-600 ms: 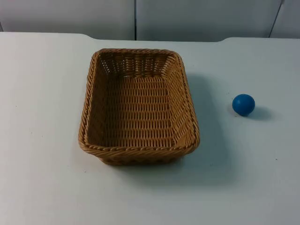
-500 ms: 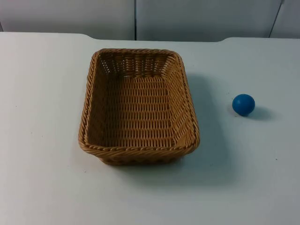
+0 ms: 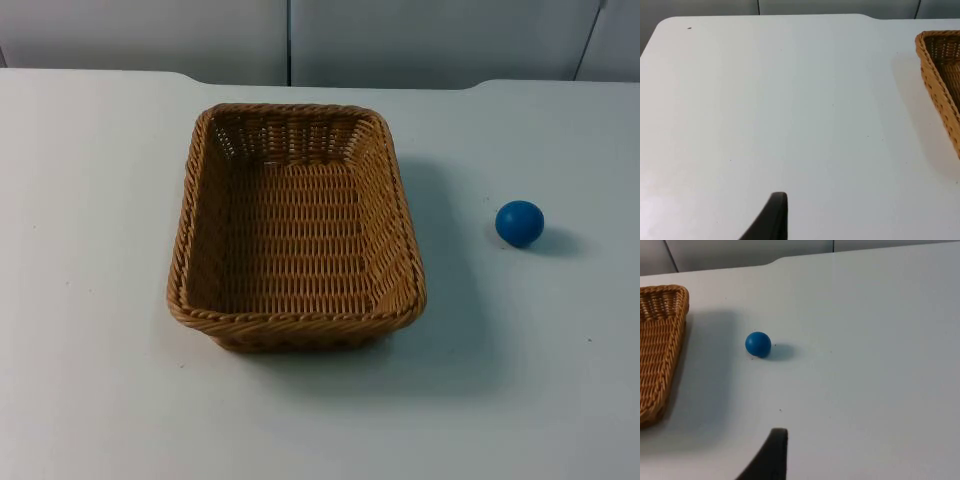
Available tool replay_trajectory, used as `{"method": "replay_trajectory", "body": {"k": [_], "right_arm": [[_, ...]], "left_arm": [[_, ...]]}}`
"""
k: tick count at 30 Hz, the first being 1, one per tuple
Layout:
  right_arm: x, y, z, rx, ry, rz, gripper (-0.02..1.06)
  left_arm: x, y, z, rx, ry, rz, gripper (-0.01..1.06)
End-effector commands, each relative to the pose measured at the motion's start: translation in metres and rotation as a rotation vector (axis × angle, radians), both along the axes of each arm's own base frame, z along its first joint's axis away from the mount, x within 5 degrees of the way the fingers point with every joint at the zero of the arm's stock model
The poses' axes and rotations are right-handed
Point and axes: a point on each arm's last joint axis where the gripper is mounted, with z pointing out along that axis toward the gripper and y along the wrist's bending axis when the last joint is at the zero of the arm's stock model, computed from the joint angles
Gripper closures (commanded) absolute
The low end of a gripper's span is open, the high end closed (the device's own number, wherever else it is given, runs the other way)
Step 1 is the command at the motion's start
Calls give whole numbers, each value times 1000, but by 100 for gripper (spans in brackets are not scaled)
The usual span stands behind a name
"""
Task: Pick up the basket with the left hand and place the ball into the basket with the right hand.
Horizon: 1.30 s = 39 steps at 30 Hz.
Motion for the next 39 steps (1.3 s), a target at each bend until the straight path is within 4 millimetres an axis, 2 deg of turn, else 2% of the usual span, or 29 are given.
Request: {"method": "replay_trajectory", "body": {"k": [1,10,15,16,19,21,24,25,26,28,30,31,35,36,39], "right_arm": [[1,-1,-1,-3,-4,3,2],[1,-3,-1,9,-4,-18,2],[1,-3,-1,24,-4,-33,2],[1,-3,-1,24,-4,-33,2],[0,-6,-1,36,-5,-69,2],[0,-6,-1,36,-5,-72,2],[0,-6,-1,42,-6,-82,2],[0,-6,-1,42,-6,-82,2],[0,-6,-1,42,-6,-82,2],[0,-7,-1,42,-6,-85,2],[0,-7,-1,42,-6,-87,2],[0,-7,-1,42,-6,-87,2],[0,-7,-1,42,-6,-89,2],[0,-7,-1,42,-6,-89,2],[0,-7,-1,42,-6,-89,2]], "left_arm": [[0,0,0,-1,-6,-6,0],[-2,0,4,-27,-20,8,0],[7,3,32,8,-15,25,0],[7,3,32,8,-15,25,0],[20,3,55,17,-46,29,0],[25,4,62,22,-62,30,0],[46,2,70,11,-44,21,0],[60,-1,71,-12,-28,-8,0],[60,-1,71,-12,-28,-8,0],[79,-7,71,-52,-11,-57,0],[103,-13,69,-116,19,-95,0],[103,-13,69,-116,19,-95,0],[147,-19,55,-188,123,-129,0],[147,-19,55,-188,123,-129,0],[180,-19,51,-181,194,-125,0]]}}
